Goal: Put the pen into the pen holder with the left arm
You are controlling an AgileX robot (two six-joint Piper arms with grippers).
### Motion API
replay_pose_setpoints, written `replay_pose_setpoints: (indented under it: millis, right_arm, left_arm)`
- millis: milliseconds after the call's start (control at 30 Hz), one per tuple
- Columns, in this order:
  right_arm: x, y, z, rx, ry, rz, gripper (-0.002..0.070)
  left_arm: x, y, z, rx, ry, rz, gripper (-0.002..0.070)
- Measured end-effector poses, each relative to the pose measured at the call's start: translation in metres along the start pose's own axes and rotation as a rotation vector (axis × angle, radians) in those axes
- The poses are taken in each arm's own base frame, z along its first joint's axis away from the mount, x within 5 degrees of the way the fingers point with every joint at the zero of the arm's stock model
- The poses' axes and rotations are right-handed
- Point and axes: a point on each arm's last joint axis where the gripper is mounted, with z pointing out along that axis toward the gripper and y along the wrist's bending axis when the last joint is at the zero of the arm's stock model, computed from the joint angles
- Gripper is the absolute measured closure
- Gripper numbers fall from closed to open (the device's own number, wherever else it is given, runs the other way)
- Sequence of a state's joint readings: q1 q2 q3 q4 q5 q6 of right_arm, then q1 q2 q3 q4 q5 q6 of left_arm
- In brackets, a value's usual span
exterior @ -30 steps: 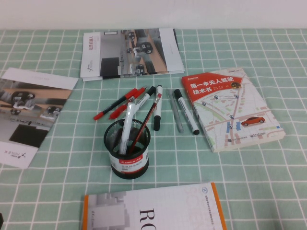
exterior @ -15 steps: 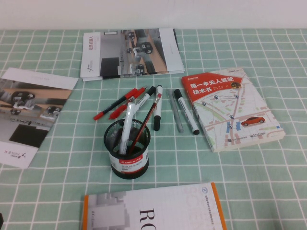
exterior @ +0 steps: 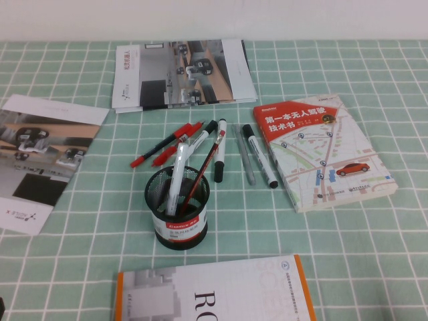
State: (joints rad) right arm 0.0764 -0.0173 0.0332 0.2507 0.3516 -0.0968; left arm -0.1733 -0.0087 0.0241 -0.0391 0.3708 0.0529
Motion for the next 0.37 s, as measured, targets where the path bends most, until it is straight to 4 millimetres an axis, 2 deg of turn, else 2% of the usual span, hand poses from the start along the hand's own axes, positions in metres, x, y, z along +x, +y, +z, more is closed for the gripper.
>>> replay_pose_setpoints:
  millis: [367]
  right_arm:
    - [0.0000, 0.0000, 0.0000, 0.000, 0.000, 0.000, 0.0696]
  left_arm:
    - [0.0003, 0.0000, 0.0000, 0.000, 0.004, 0.000, 0.0678]
